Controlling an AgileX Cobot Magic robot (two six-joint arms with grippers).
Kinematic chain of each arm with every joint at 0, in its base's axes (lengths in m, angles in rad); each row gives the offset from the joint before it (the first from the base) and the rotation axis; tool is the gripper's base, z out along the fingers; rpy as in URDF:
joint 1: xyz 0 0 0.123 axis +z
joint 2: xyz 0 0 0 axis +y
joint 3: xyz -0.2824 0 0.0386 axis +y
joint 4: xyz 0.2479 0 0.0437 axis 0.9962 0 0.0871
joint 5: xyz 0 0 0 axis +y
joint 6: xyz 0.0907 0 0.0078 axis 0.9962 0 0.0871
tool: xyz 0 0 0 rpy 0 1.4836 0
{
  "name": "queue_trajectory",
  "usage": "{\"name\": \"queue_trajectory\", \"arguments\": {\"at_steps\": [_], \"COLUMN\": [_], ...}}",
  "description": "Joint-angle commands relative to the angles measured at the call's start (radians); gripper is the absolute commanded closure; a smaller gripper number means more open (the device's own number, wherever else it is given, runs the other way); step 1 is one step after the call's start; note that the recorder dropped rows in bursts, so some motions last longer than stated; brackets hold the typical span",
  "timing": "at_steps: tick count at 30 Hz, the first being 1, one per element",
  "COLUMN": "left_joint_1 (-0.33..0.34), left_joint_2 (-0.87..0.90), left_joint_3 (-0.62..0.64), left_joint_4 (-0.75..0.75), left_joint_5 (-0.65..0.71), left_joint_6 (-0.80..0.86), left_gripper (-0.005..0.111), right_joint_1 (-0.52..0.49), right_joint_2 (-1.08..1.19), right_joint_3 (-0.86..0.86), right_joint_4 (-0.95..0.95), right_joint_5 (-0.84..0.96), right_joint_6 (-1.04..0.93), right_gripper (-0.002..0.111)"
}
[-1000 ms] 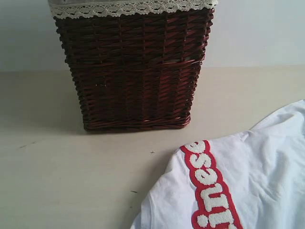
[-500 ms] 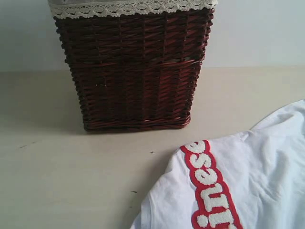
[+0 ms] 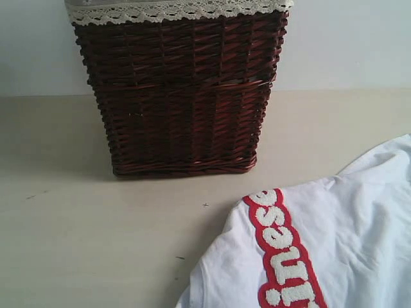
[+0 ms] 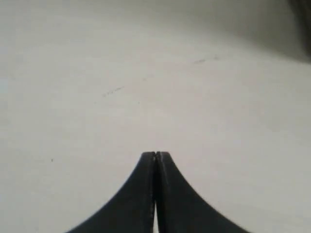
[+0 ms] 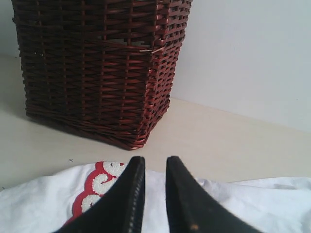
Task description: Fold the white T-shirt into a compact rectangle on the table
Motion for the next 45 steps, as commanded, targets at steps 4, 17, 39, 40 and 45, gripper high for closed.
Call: {"name": "queue_trajectory", "arguments": {"at_steps": [4, 17, 39, 40, 45], "left_joint_1": [0.003, 0.003, -0.395, -0.409, -0.454], "left_joint_2": [0.224, 0.292, 0.627, 0.643, 0.751], "left_joint_3": [-0.084, -0.656, -0.808, -0.808, -0.808], "left_joint_4": [0.0, 0.077, -0.729, -0.764, -0.959], "left_joint_5": [-0.036, -0.106, 0.51, 0.568, 0.861], "left_joint_6": [-0.002, -0.095, 0.609, 0.722, 1.054], "left_gripper": [0.107, 0.107, 0.107, 0.107, 0.107], "right_joint_1": [0.002, 0.002, 0.002, 0.002, 0.002], "right_joint_2": [-0.007, -0.007, -0.007, -0.007, -0.007], "right_joint_3": [0.005, 0.005, 0.005, 0.005, 0.005], "right_joint_4": [-0.006, -0.006, -0.006, -0.006, -0.006], "right_joint_5": [0.0, 0.0, 0.0, 0.0, 0.0], "right_joint_6": [-0.002, 0.001, -0.001, -0.001, -0.001], "right_gripper": [0.091, 0.091, 0.091, 0.091, 0.091]}}
